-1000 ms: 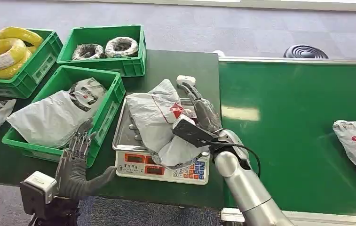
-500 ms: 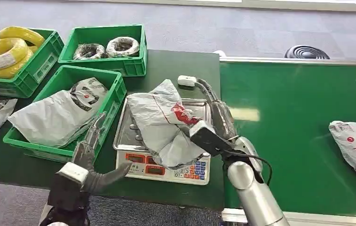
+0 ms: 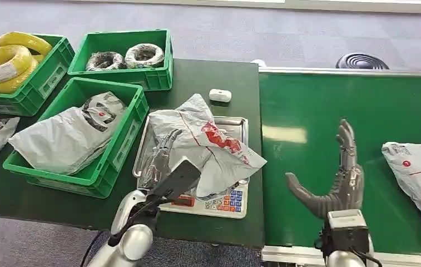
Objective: Moved the parcel from conveyor to table for the left to box.
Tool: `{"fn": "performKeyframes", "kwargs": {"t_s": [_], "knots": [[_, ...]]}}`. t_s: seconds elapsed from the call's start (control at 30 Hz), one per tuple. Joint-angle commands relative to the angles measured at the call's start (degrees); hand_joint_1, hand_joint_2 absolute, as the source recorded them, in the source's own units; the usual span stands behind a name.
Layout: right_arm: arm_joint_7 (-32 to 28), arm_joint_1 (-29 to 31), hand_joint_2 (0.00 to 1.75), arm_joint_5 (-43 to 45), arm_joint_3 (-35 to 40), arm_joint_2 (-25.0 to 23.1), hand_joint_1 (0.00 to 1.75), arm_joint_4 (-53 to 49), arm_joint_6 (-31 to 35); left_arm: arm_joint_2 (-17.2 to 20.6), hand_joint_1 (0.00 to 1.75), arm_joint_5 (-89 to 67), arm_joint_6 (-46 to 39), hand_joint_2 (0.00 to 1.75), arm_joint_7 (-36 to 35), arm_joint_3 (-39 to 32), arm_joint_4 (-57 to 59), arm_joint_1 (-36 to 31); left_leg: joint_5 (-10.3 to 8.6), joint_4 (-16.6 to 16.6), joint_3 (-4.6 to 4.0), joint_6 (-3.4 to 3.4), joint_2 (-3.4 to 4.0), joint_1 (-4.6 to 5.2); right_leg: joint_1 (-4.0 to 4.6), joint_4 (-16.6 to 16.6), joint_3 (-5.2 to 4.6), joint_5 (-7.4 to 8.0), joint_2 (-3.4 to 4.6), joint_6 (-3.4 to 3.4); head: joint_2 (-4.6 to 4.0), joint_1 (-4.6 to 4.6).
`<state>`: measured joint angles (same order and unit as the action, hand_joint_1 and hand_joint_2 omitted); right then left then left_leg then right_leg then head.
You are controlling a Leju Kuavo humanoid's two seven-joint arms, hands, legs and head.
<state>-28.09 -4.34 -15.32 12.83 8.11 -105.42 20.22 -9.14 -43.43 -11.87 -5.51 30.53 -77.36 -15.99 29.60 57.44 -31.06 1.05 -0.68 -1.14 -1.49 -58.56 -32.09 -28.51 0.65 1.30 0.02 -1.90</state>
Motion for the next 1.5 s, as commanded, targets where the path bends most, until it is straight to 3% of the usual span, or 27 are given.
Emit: {"fn": "performKeyframes", "kwargs": {"t_s": [0.03,0.2,0.23,0.27,0.3,0.57,0.97,1.2,1.37,1.4,1.43,1.47,1.5], "knots": [[-1.7,-10.1,1.75,4.5,0.0,4.5,0.0,-6.7,7.3,-0.6,0.0,-1.4,-1.1,1.75,-0.5,4.4,19.6,-7.4,-0.11,-0.2,0.07,-0.1,-0.3,0.02,0.01,0.2,0.22,0.01,-0.42,-0.1,0.0,0.0],[-2.8,-8.3,1.75,7.6,4.6,4.9,0.0,-3.7,7.6,-1.1,0.0,-8.8,-3.1,1.75,-5.2,6.9,29.0,-12.9,-0.16,-0.2,0.01,-0.09,-0.08,0.03,0.02,0.2,0.12,0.12,-0.22,-0.14,0.0,0.02],[-3.2,-7.6,1.75,7.7,4.8,4.3,0.0,-3.1,7.8,-1.1,0.19,-9.5,-3.4,1.75,-5.1,6.8,30.5,-13.7,-0.06,-0.1,-0.01,-0.04,-0.02,0.0,0.02,0.1,0.07,0.05,-0.09,-0.07,0.0,-0.02],[-3.8,-6.8,1.75,8.4,5.2,3.3,0.0,-2.9,7.1,-0.9,1.54,-11.1,-4.8,1.75,-5.0,6.8,31.7,-14.4,-0.17,-0.2,0.01,-0.07,-0.02,0.01,0.03,0.2,0.09,0.15,-0.14,-0.13,0.0,0.02],[-3.7,-6.3,1.75,8.4,5.6,2.7,0.0,-3.1,6.0,-0.8,1.75,-11.9,-5.5,1.75,-5.1,6.7,32.1,-14.7,-0.11,-0.1,0.01,-0.05,0.04,0.01,0.02,0.1,0.06,0.11,-0.06,-0.11,0.0,-0.02],[-2.0,-5.7,1.75,6.5,5.1,0.0,0.0,-3.0,4.1,2.5,1.75,-8.0,-6.9,1.75,-2.1,1.3,20.3,-12.6,-0.09,-0.1,0.13,-0.02,0.19,0.0,0.03,0.0,0.13,0.11,0.09,-0.13,0.0,0.0],[-1.9,-7.2,1.75,6.9,4.9,0.6,0.0,-3.2,5.5,9.9,1.75,-10.1,-7.5,1.75,-2.0,-10.3,1.7,-17.7,-0.06,0.0,-0.11,-0.02,0.21,-0.06,0.09,-0.1,-0.1,0.1,0.1,-0.14,0.0,0.0],[-1.0,-7.8,1.75,6.8,4.1,0.1,0.0,-3.7,5.8,14.8,1.75,-13.2,-7.7,1.75,-2.3,-20.6,2.7,-19.7,-0.08,-0.1,0.0,-0.02,0.36,-0.04,0.08,0.0,-0.08,0.13,0.24,-0.18,0.0,0.0],[-0.3,-8.7,1.75,6.4,3.0,0.1,0.0,-4.2,5.6,20.7,1.75,-11.8,-8.9,1.75,-0.1,-26.8,11.3,-18.7,-0.11,-0.2,0.11,-0.02,0.38,-0.01,0.05,0.0,0.02,0.14,0.26,-0.18,0.0,0.02],[-0.2,-8.7,1.75,6.3,2.9,0.0,0.0,-4.3,5.5,21.1,1.66,-11.7,-8.5,1.75,-0.1,-27.4,13.0,-18.4,-0.09,-0.2,0.13,-0.02,0.36,-0.01,0.04,0.0,0.03,0.11,0.27,-0.16,0.0,0.0],[-0.1,-8.9,1.75,6.2,2.7,0.0,0.0,-4.3,5.3,21.9,1.13,-12.3,-7.5,1.75,-0.9,-27.9,15.7,-18.1,-0.07,-0.2,0.15,-0.01,0.33,0.0,0.03,0.0,0.05,0.08,0.25,-0.14,0.0,0.02],[-0.1,-8.9,1.75,6.2,2.6,0.0,0.0,-4.3,5.2,22.1,1.13,-12.2,-8.1,1.75,-0.4,-28.0,16.3,-18.0,-0.07,-0.2,0.14,-0.01,0.28,0.0,0.03,0.0,0.06,0.06,0.22,-0.12,0.0,0.0],[0.0,-8.9,1.75,6.2,2.6,-0.1,0.0,-4.3,4.8,22.7,0.0,-13.6,-7.0,1.75,-2.2,-28.1,19.3,-18.4,-0.12,-0.3,0.17,-0.03,0.33,0.0,0.04,0.1,0.06,0.12,0.23,-0.17,0.0,-0.02]]}}
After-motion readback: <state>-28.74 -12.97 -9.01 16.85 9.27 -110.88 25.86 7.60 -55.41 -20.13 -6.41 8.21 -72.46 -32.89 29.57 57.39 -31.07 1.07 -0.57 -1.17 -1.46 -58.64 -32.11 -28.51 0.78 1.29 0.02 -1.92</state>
